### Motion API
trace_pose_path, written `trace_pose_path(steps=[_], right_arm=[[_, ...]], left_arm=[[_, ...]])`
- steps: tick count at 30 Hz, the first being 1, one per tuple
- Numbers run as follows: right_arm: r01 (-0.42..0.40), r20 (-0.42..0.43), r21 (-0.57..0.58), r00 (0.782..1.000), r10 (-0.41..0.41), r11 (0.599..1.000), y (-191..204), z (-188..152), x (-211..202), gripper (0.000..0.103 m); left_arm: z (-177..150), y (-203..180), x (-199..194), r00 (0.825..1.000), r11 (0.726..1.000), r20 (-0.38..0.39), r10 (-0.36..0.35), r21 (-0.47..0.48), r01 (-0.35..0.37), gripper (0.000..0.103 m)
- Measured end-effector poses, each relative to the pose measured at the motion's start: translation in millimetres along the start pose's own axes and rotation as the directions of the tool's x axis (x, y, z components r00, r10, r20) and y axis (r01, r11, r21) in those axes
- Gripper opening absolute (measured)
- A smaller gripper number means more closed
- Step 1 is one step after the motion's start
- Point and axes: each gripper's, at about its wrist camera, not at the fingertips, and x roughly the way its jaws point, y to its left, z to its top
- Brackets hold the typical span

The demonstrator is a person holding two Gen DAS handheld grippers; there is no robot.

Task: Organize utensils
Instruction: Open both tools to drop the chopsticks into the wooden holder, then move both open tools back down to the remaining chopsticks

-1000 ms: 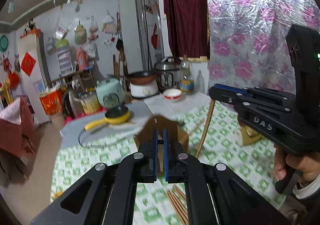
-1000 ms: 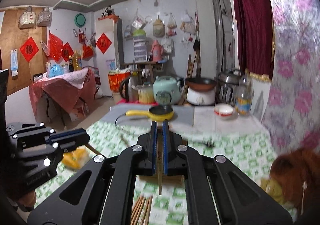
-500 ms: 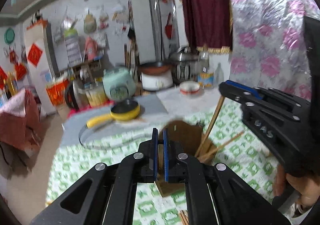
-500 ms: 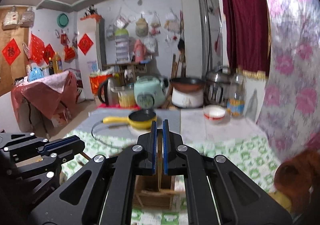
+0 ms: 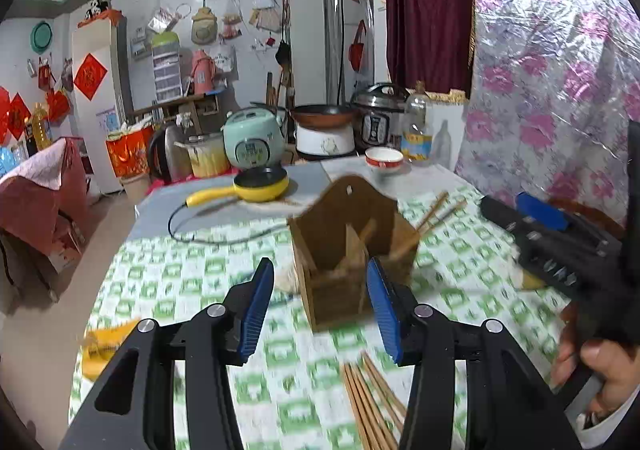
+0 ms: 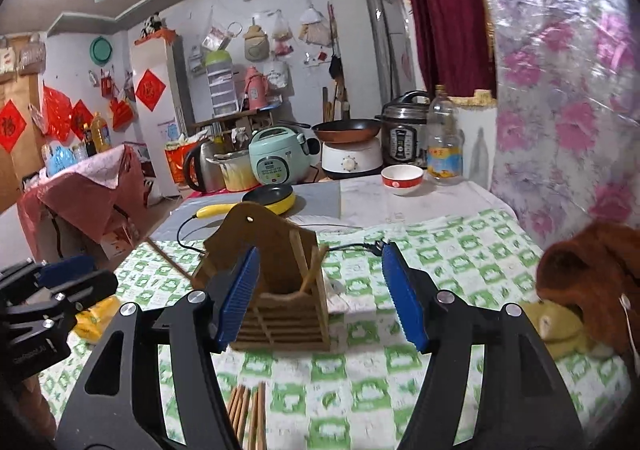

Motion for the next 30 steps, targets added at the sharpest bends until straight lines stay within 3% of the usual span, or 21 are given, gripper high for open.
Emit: trace_pose_path(steps=[5, 8, 15, 21, 30], right_arm=[[0.010, -0.043, 0.012, 0.999, -0.009, 1.000, -11.2, -44.1, -41.6, 0.069], [0.026, -0.114, 0.003, 0.993, -0.026, 1.000, -13.7, -79.0, -56.0, 0.070], [0.030, -0.288, 0.009, 0.957, -0.026, 1.000, -10.2, -158.5, -67.5, 0.070], [0.015, -0.314, 0.007, 0.949, -0.012, 1.000, -5.7, -175.6, -79.3, 0.070], [0.021, -0.327, 0.004, 0.945, -0.019, 1.000, -8.5, -183.4, -86.4, 0.070]], left_arm=[[-43.2, 4.8, -11.6, 0.998, 0.999, -0.068, 0.003, -0.041, -0.005, 0.054], [-73.2, 11.1, -15.5, 0.993, 0.997, -0.117, -0.006, -0.081, -0.003, 0.054], [-143.2, 16.3, -27.2, 0.971, 0.988, -0.235, -0.042, -0.152, 0.005, 0.054], [-175.2, 4.4, -38.8, 0.958, 0.990, -0.281, -0.057, -0.140, 0.018, 0.054], [-195.3, -9.4, -36.7, 0.942, 0.989, -0.322, -0.091, -0.137, 0.048, 0.056]])
